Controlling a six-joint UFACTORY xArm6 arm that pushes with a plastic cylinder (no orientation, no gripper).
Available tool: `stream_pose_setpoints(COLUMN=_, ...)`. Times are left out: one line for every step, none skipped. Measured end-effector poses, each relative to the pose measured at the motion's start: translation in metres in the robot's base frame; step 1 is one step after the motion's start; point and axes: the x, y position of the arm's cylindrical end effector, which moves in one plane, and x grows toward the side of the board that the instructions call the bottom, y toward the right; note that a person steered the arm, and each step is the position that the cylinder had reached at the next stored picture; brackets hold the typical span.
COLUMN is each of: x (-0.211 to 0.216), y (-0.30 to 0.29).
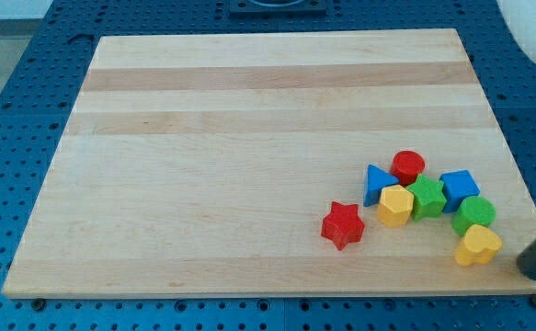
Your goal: Move the yellow blocks to the bottom left of the blue triangle
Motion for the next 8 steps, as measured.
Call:
stream_pose_setpoints(x=-0.008, y=-0.041)
stream_pose_setpoints(x=-0.019, y=-0.082)
stream_pose_setpoints(x=-0.03, y=-0.102)
stream_pose_setpoints(x=-0.041, y=-0.112)
stream_pose_setpoints(x=-0.065, y=-0.139)
stream_pose_setpoints(x=-0.073, y=-0.15)
stream_pose_setpoints(x=-0.073, y=-0.15)
stream_pose_setpoints(x=-0.072, y=-0.151)
